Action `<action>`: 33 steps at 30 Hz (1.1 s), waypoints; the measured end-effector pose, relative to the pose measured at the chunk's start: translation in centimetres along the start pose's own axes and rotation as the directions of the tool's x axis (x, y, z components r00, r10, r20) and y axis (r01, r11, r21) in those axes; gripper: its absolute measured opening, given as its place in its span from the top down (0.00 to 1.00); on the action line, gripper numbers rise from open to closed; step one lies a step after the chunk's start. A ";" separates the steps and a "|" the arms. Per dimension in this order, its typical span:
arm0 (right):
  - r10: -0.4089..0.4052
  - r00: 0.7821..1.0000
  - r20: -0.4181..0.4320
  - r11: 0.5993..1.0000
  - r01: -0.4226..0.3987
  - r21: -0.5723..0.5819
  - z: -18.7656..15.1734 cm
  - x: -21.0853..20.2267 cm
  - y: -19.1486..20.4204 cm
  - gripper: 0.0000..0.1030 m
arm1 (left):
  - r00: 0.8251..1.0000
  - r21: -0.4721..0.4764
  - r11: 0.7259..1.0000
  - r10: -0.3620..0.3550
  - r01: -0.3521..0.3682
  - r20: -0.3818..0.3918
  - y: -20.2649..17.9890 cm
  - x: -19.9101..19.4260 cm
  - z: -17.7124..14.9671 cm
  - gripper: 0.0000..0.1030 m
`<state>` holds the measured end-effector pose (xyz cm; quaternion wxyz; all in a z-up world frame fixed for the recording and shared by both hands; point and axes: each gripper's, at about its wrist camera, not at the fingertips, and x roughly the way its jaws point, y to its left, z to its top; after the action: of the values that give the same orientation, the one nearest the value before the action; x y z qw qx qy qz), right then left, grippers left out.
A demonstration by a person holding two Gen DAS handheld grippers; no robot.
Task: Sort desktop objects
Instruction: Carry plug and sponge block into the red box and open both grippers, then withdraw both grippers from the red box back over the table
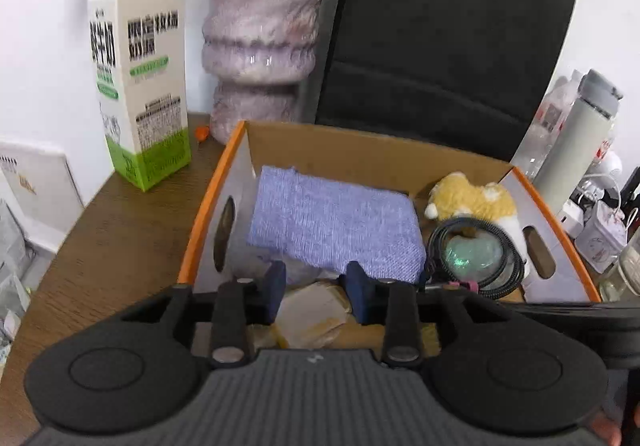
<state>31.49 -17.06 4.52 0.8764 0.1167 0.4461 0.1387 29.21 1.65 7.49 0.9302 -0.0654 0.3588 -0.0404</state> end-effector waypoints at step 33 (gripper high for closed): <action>-0.088 0.942 0.322 0.948 0.179 -0.265 -16.6 -11.1 3.9 0.59 | 0.989 -0.153 0.984 -0.072 0.092 0.130 5.4 -10.6 -12.6 0.19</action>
<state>11.18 -15.98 4.58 0.9499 -0.0240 0.2865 0.1225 13.06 7.09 4.48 0.9401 -0.1563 0.2996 -0.0458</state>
